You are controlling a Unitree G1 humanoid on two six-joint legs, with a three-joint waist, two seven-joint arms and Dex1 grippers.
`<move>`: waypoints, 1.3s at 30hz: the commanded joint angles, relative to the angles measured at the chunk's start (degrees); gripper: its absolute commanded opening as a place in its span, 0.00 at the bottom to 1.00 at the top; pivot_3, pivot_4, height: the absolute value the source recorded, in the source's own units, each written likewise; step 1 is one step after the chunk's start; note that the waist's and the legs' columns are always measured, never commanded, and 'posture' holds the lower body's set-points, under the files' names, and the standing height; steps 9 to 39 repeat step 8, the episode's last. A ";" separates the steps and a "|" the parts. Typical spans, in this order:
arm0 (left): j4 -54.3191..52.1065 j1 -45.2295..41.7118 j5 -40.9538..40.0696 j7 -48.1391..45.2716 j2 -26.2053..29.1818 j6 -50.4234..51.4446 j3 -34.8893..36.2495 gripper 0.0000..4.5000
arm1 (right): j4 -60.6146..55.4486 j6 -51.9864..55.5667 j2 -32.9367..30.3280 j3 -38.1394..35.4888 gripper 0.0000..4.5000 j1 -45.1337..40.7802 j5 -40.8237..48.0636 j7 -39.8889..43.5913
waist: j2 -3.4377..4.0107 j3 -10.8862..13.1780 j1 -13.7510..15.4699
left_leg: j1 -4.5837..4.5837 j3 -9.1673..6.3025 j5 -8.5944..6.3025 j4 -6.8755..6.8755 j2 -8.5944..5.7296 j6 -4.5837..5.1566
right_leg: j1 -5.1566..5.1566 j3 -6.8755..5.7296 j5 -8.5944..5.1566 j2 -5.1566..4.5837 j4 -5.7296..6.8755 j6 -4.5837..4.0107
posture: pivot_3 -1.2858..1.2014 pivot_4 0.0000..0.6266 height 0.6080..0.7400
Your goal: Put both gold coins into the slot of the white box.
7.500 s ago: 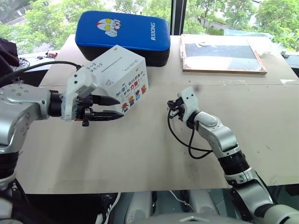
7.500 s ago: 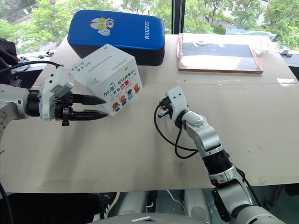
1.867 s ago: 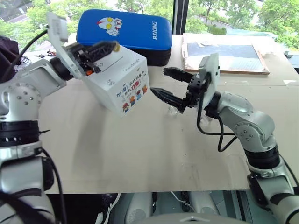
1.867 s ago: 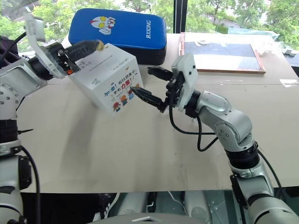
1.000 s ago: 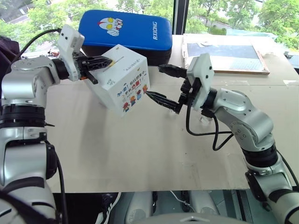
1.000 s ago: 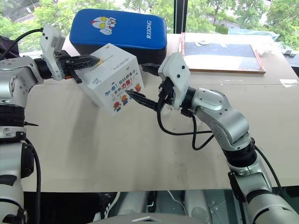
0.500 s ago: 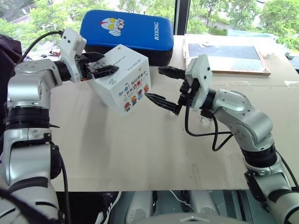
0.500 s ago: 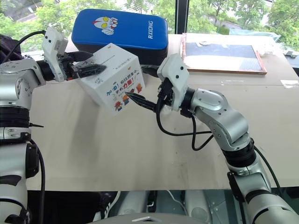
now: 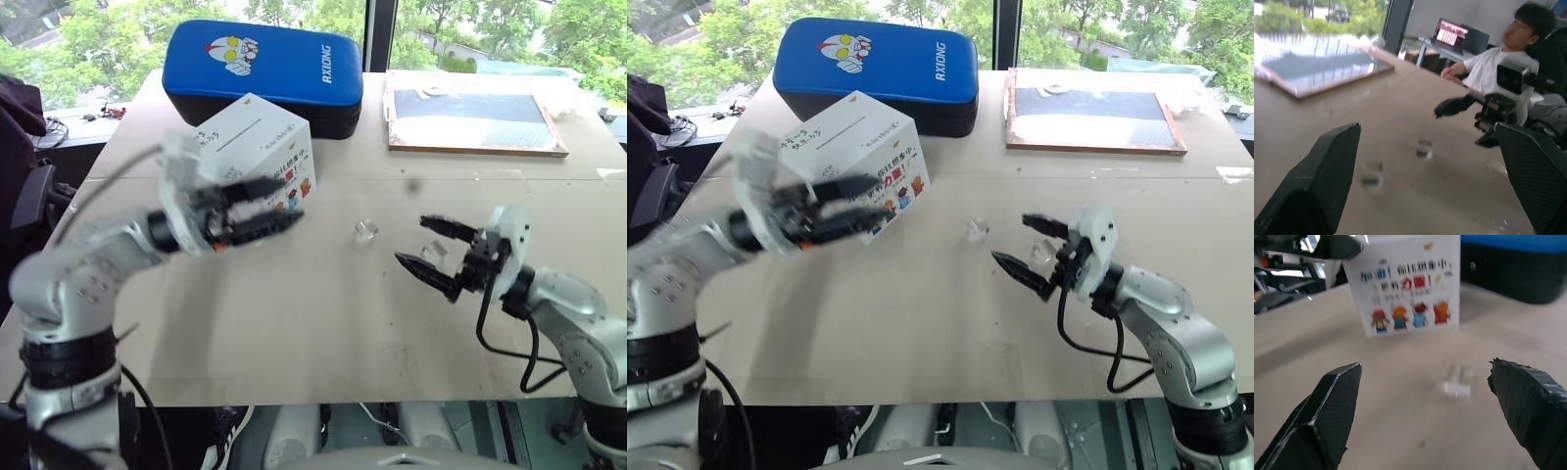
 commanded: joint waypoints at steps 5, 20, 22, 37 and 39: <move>-2.25 13.94 21.22 7.38 -7.88 -22.88 -12.66 0.99 | 8.92 -15.06 -0.37 -1.71 1.00 7.11 -4.52 8.15 | -0.07 0.10 0.25 | 0.85 0.12 0.01 0.13 0.02 0.00 | 0.80 0.11 -0.01 0.01 -0.05 -0.45 | 0.52 0.24 1.00; -1.04 16.58 24.96 6.84 -8.06 -27.33 -15.57 0.99 | 12.92 -20.85 -0.96 -2.30 1.00 7.64 -6.59 10.12 | -0.07 0.09 0.29 | 0.94 0.13 0.01 0.20 0.05 0.00 | 0.89 0.09 -0.05 -0.03 -0.06 -0.37 | 0.52 0.24 1.00; -1.04 16.58 24.96 6.84 -8.06 -27.33 -15.57 0.99 | 12.92 -20.85 -0.96 -2.30 1.00 7.64 -6.59 10.12 | -0.07 0.09 0.29 | 0.94 0.13 0.01 0.20 0.05 0.00 | 0.89 0.09 -0.05 -0.03 -0.06 -0.37 | 0.52 0.24 1.00; -1.04 16.58 24.96 6.84 -8.06 -27.33 -15.57 0.99 | 12.92 -20.85 -0.96 -2.30 1.00 7.64 -6.59 10.12 | -0.07 0.09 0.29 | 0.94 0.13 0.01 0.20 0.05 0.00 | 0.89 0.09 -0.05 -0.03 -0.06 -0.37 | 0.52 0.24 1.00; -1.04 16.58 24.96 6.84 -8.06 -27.33 -15.57 0.99 | 12.92 -20.85 -0.96 -2.30 1.00 7.64 -6.59 10.12 | -0.07 0.09 0.29 | 0.94 0.13 0.01 0.20 0.05 0.00 | 0.89 0.09 -0.05 -0.03 -0.06 -0.37 | 0.52 0.24 1.00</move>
